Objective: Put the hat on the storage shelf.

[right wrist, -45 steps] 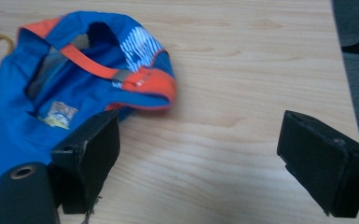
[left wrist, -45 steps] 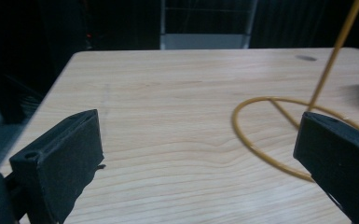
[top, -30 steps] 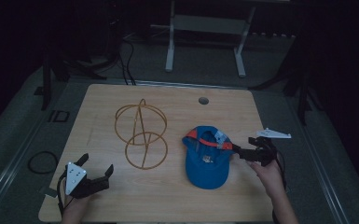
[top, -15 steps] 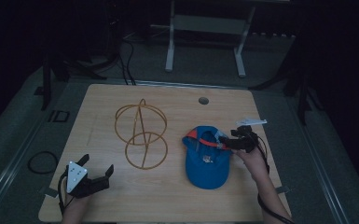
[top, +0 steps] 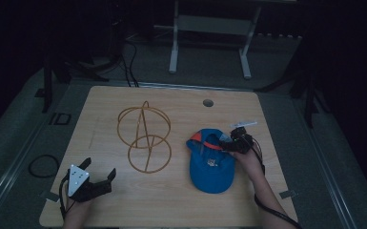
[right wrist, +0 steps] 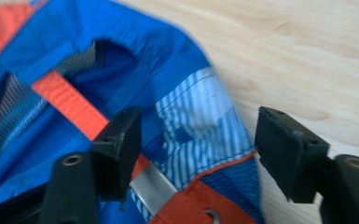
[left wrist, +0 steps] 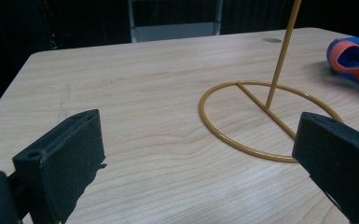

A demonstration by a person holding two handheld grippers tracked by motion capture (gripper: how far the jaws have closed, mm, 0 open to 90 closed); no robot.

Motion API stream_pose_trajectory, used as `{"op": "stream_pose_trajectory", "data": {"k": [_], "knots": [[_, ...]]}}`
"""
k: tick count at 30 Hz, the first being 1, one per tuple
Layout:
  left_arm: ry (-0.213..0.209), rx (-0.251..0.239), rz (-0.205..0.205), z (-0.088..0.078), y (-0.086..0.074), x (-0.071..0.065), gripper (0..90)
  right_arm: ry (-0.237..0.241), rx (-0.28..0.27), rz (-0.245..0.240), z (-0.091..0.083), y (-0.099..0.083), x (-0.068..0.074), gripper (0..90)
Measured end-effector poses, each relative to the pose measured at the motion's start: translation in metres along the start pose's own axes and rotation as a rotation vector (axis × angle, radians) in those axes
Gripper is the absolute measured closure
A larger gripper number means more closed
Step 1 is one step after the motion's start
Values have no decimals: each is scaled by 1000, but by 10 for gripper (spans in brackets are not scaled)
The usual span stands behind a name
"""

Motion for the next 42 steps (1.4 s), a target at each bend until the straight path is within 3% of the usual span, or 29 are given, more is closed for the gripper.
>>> {"op": "stream_pose_trajectory", "data": {"k": [6,9,17,19,22,26,32,42], "knots": [[4,14,-3,1,-1,1,25,-19,32,-34,8,-3,4,425],[9,13,-30,1,-1,2,25,-32,67,-81,12,-4,8,486],[11,25,-17,2,-2,2,25,2,63,-93,12,-6,12,656],[10,25,-14,2,-2,1,25,9,60,-104,12,-7,12,741],[16,25,-16,2,-2,1,25,-2,64,-117,12,-7,15,832],[33,27,-36,1,-2,3,25,-33,80,-140,13,-5,20,863],[45,38,-20,2,-3,2,25,-14,0,-141,-7,3,28,873],[46,36,-18,2,-2,2,25,-14,-111,-228,-51,19,49,874]]}}
Point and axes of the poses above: each handheld gripper's, and its own axes: z roughly forward along the jaws, y roughly out of its top, x roughly to its left, the point moved 2 cm from there along z, roughly forward along the jaws, and after that the axes turned 14 degrees about y, right-handed, at the moved point
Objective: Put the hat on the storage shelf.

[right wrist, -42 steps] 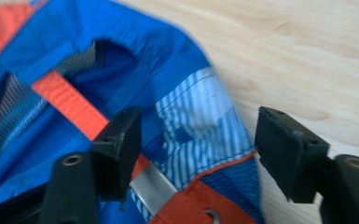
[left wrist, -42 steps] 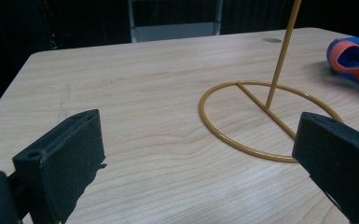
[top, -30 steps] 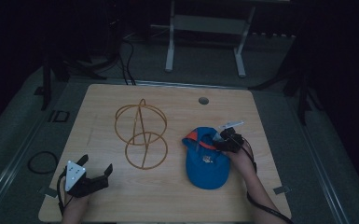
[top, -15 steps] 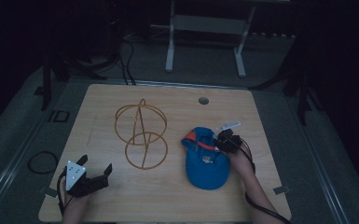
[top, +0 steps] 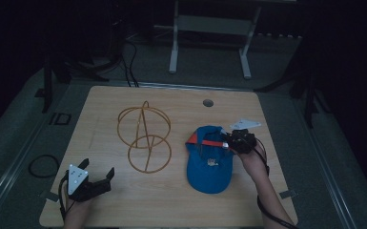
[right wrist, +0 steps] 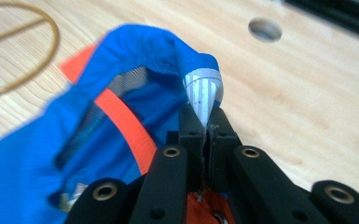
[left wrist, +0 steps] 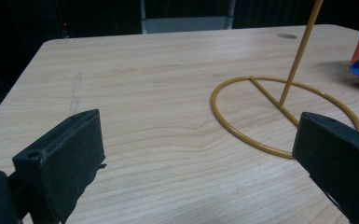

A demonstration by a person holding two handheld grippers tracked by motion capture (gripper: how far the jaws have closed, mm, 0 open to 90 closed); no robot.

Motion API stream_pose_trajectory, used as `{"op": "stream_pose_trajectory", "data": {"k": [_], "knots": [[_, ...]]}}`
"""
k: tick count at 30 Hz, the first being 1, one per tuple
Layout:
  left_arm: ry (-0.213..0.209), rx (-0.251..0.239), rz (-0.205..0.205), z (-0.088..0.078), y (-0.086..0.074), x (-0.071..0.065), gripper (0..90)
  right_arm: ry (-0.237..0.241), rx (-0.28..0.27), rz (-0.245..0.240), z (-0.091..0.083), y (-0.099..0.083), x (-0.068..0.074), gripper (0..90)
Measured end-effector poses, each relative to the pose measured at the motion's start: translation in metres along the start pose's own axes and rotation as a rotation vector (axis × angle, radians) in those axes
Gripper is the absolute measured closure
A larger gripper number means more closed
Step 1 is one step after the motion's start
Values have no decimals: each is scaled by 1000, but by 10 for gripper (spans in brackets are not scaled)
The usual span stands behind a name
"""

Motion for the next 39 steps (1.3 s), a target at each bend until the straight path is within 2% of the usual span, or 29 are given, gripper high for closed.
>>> {"op": "stream_pose_trajectory", "data": {"k": [7,10,13,16,17,18,20,21,23,27,31,33,39], "knots": [[2,17,14,1,0,0,25,21,-79,-51,-32,21,15,874],[-7,41,-18,1,2,1,25,34,-119,-66,-45,29,22,875],[-34,72,-77,-2,7,4,26,54,-150,-71,-56,34,29,874],[-74,91,-132,-9,18,6,25,64,-184,-84,-67,39,35,874],[-83,82,-138,-13,24,7,25,67,-192,-89,-71,40,36,874],[-81,77,-134,-15,29,6,26,68,-200,-92,-75,42,38,874],[-83,60,-102,-23,41,4,26,74,-212,-97,-81,46,40,874],[-97,46,-79,-26,46,2,26,78,-221,-98,-83,47,41,874],[-123,30,-60,-33,59,-3,26,90,-242,-97,-89,50,43,874],[-179,16,-44,-40,82,-13,26,79,-261,-116,-98,54,50,874],[-219,-1,-11,-45,107,-24,26,69,-272,-122,-104,58,53,875],[-234,-17,18,-46,122,-31,26,67,-277,-124,-105,60,53,874],[-280,-45,67,-45,154,-54,27,53,-296,-117,-112,65,54,875]]}}
Point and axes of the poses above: each handheld gripper's, and its own axes: z roughly forward along the jaws, y roughly out of its top, x roughly to its left, the point moved 2 cm from there along z, roughly forward along the jaws, and after that the axes turned 14 degrees about y, right-handed, at the moved point
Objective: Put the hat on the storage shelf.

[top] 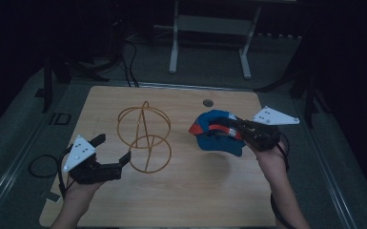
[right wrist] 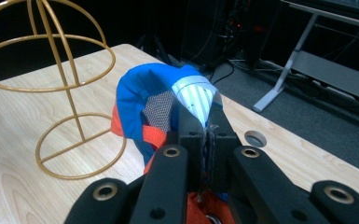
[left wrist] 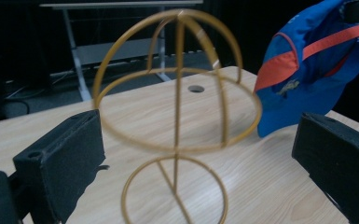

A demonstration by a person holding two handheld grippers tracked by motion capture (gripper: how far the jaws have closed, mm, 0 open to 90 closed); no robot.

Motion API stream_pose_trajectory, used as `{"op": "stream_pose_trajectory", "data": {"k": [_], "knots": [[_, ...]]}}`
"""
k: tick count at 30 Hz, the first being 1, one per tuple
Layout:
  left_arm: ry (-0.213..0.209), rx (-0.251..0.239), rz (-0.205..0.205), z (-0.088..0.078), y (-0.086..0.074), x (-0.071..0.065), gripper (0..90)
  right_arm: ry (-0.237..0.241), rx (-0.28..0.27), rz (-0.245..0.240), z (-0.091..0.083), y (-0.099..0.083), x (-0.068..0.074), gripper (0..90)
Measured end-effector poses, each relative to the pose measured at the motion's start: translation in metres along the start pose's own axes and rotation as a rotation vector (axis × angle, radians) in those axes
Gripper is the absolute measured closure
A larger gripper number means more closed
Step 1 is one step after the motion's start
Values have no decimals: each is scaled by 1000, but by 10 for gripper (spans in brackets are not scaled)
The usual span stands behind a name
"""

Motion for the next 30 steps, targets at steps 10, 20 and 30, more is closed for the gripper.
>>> {"op": "stream_pose_trajectory", "data": {"k": [10,20,30], "knots": [[-65,-24,86,23,41,-31,27,5,-35,-31,-12,19,9,875],[-108,-31,145,46,71,-56,27,28,-50,-40,-10,24,22,875],[-162,-34,228,77,83,-94,57,45,-33,-40,-5,20,25,875]]}}
Point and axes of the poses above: each handheld gripper's, and its own axes: z roughly forward along the jaws, y roughly out of its top, x roughly to its left, the point moved 2 cm from there along z, roughly forward along the jaws, and after that the axes turned 14 degrees about y, right-handed, at the moved point
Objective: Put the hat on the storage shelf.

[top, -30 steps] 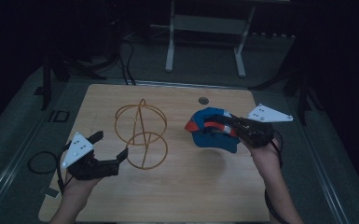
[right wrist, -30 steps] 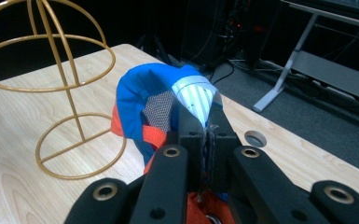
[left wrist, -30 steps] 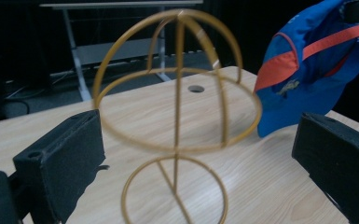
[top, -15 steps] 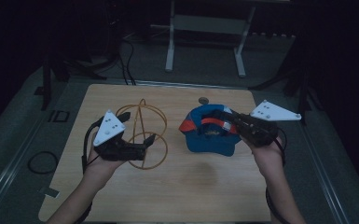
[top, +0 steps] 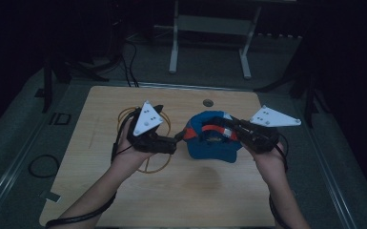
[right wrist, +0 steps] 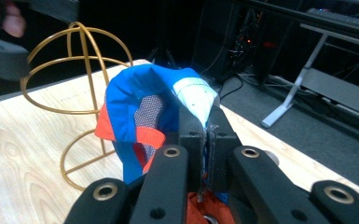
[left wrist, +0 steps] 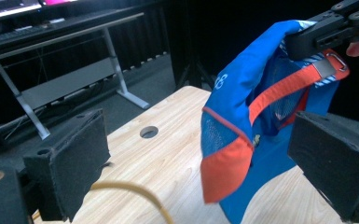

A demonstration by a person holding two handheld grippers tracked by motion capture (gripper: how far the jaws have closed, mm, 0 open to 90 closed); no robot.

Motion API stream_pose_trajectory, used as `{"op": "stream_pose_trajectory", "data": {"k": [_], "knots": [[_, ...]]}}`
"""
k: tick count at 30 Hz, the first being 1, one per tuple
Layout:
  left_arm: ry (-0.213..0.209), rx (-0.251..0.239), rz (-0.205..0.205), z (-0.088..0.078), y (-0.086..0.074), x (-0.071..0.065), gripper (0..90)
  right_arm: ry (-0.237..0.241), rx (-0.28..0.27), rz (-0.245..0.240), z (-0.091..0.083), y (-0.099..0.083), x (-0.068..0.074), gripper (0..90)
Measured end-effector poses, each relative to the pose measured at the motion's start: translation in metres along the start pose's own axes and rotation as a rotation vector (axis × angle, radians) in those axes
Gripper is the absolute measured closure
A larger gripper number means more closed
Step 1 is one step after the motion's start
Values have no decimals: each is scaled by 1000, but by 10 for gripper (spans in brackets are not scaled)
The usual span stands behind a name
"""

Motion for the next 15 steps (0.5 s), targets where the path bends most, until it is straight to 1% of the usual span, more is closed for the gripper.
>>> {"op": "stream_pose_trajectory", "data": {"k": [1,3,4,5,7,8,9,10,11,13,15], "knots": [[-13,0,2,2,1,-2,73,0,5,-5,1,0,0,875],[-23,7,19,9,4,-8,101,4,0,-1,1,-1,1,875],[-38,4,22,12,5,-11,130,3,-1,-1,1,0,1,875],[-38,13,27,15,6,-14,153,6,-4,0,1,0,1,875],[-64,21,27,20,8,-17,171,6,-3,-4,1,0,2,875],[-64,21,27,20,8,-17,206,6,-3,-4,1,0,2,875],[-61,16,35,23,11,-19,206,7,1,-6,1,0,3,875],[-65,17,41,25,12,-21,275,12,3,-9,1,0,4,875],[-68,18,47,28,12,-23,303,12,3,-10,1,0,4,875],[-75,33,57,33,13,-27,324,15,3,-9,0,0,4,875],[-76,60,65,39,14,-31,356,18,3,-14,1,0,5,875]]}}
Point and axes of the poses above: each handheld gripper's, and its own axes: z roughly forward along the jaws, y roughly out of its top, x roughly to its left, the point moved 2 cm from there along z, roughly forward along the jaws, and after that the axes turned 14 degrees about y, right-handed, at the moved point
